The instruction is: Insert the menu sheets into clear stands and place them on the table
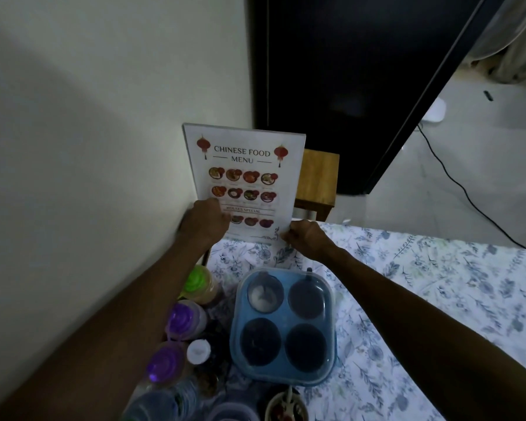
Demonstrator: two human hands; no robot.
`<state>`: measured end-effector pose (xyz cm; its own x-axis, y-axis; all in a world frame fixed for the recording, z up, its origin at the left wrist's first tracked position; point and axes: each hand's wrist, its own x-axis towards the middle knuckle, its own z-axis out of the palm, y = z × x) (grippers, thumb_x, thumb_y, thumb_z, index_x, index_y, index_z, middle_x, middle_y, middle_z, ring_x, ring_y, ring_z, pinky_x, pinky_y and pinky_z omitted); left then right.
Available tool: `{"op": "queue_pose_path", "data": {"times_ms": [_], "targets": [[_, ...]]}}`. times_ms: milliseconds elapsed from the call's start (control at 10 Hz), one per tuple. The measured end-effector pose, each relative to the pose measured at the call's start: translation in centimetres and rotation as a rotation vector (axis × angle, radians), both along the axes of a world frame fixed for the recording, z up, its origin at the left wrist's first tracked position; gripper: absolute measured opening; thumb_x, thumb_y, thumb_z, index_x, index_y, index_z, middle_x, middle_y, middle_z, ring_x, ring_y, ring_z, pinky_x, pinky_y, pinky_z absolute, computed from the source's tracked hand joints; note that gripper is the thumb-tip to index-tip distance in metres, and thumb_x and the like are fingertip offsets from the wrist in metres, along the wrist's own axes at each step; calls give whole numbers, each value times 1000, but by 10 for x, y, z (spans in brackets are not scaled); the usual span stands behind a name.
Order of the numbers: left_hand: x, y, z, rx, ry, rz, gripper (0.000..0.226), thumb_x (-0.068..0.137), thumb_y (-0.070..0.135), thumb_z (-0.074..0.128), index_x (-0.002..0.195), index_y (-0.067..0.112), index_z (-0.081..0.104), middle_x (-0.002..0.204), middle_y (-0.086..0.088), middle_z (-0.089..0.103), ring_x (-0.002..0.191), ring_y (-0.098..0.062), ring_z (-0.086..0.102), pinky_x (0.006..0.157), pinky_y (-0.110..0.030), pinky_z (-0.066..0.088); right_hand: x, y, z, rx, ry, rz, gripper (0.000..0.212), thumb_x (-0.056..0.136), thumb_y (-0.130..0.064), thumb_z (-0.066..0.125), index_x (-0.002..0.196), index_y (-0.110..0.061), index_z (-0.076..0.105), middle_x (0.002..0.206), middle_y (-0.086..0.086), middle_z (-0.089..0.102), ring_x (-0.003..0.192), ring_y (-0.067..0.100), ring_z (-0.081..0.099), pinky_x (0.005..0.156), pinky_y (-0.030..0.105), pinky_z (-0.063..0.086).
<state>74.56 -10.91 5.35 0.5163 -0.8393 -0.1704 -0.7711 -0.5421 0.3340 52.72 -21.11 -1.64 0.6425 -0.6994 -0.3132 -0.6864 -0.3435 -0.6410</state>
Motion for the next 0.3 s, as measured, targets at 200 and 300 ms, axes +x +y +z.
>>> {"op": "queue_pose_path", "data": {"times_ms": [200,300], "targets": [[1,2,3,15,23,-12,37,93,38,60,109,7,72,107,-17,75,99,-36,72,86,-42,59,-4,-3,0,73,23,-25,34,93,-27,65,121,-8,69,120,12,71,111,29,67,88,28,56],[-1,5,6,33,11,8,38,93,39,61,110,7,72,107,-16,75,98,-35,72,86,-44,60,-3,-1,2,112,13,-48,36,90,-28,68,123,-13,69,124,6,71,113,24,66,79,16,50]]}}
